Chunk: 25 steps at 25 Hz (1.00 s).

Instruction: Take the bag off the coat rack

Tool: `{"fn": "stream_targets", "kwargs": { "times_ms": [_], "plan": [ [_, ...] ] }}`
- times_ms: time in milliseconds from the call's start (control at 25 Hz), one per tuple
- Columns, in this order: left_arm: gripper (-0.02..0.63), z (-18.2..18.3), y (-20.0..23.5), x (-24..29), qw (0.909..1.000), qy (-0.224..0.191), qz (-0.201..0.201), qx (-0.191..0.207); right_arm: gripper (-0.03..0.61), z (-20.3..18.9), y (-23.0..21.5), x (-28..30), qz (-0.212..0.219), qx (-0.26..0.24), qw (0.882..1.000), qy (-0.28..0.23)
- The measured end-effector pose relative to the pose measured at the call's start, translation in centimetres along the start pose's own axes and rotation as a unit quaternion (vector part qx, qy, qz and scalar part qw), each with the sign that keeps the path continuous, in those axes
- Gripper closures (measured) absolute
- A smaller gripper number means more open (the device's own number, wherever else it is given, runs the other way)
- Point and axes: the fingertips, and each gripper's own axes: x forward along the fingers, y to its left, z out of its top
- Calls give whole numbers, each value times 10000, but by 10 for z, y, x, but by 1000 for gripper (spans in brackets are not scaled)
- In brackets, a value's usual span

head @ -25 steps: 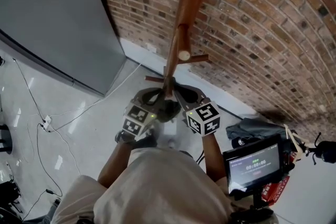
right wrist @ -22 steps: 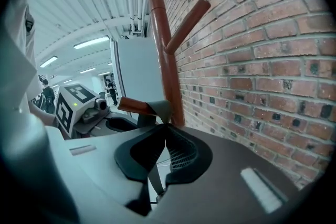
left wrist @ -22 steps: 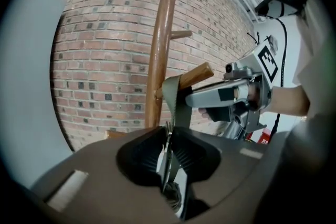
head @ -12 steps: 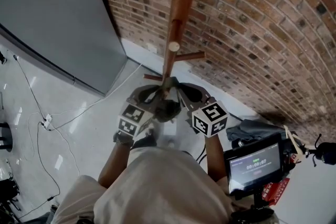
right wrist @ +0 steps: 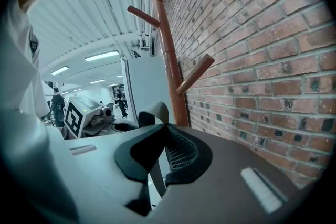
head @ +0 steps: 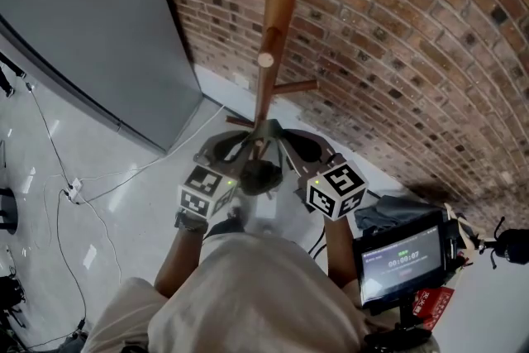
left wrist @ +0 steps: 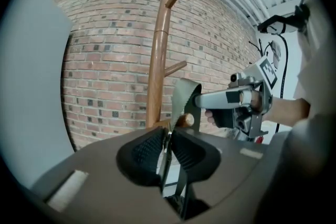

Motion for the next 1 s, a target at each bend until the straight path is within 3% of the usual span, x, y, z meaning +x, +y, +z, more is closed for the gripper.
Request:
{"fn": "stream_targets", "kwargs": {
  "times_ms": [720,1000],
  "plan": [
    [561,51,-7,-30,9978,-656,85,47,571,61,24,-23,436,-23,9967,-683],
    [561,74,-11,-41,9953,-893,-27,361,571,83,33,-30,563,2,9944,-899]
  ]
}}
